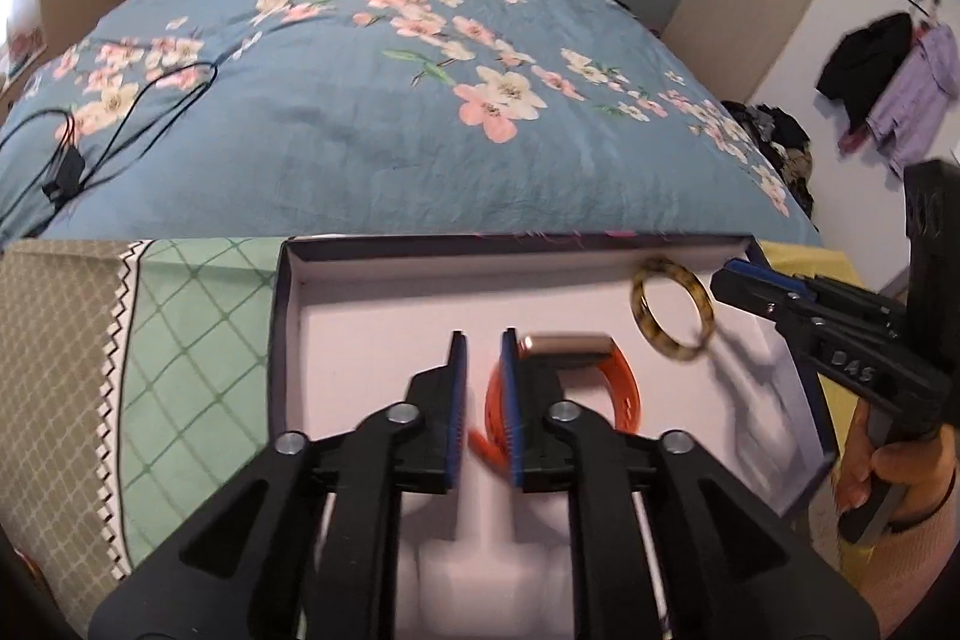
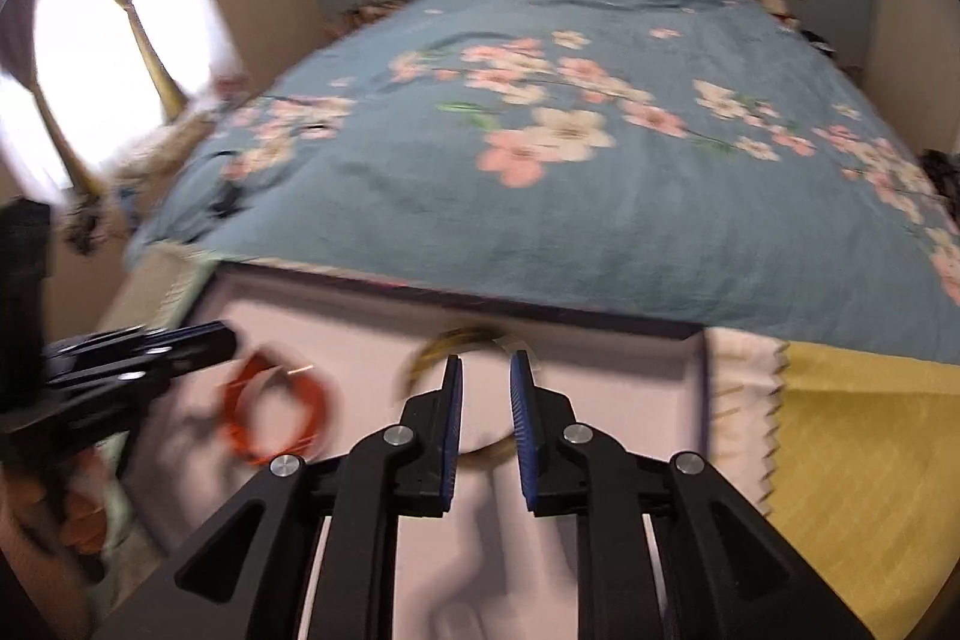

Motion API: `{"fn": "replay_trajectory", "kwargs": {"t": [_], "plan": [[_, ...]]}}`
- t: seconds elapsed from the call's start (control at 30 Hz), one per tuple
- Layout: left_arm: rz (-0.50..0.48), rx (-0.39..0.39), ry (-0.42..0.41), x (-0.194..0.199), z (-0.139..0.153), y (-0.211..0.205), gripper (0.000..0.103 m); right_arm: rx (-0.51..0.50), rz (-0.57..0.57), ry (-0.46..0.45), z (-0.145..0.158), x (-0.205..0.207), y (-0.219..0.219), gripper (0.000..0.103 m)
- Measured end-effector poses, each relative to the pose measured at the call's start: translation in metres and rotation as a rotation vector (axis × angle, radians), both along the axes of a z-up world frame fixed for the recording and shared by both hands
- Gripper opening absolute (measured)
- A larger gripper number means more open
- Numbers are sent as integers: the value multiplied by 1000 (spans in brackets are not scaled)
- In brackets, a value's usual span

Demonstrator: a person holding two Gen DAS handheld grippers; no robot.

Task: Organize jewelry
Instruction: 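Carry watch band and bangle into the box lid and open both tools, then withdraw both tools from the box lid toward the remaining jewelry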

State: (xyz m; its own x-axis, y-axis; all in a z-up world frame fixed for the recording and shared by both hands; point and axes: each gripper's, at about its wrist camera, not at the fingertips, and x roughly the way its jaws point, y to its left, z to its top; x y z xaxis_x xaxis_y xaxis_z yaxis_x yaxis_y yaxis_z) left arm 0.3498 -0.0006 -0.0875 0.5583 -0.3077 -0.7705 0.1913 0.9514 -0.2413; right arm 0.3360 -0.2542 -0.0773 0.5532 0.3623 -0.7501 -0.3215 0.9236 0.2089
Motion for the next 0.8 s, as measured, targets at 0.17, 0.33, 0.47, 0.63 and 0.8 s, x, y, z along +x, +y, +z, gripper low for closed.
{"fn": "replay_trajectory", "kwargs": {"t": [0.17, 0.33, 0.47, 0.63, 0.8], "plan": [[-113, 7, -22, -29, 5, -3, 18, 55, 193, 48, -2, -26, 32, 15], [-247, 60, 5, -50, -5, -24, 19, 38, 177, 29, -4, -33, 34, 16], [-244, 48, 13, -46, -6, -32, 19, 54, 146, 12, 0, -39, 19, 19], [-199, 47, 10, -34, -7, -38, 19, 69, 117, -19, 6, -52, -2, 24], [-135, 38, 8, -19, -6, -41, 17, 78, 105, -38, 8, -64, -16, 25]]}}
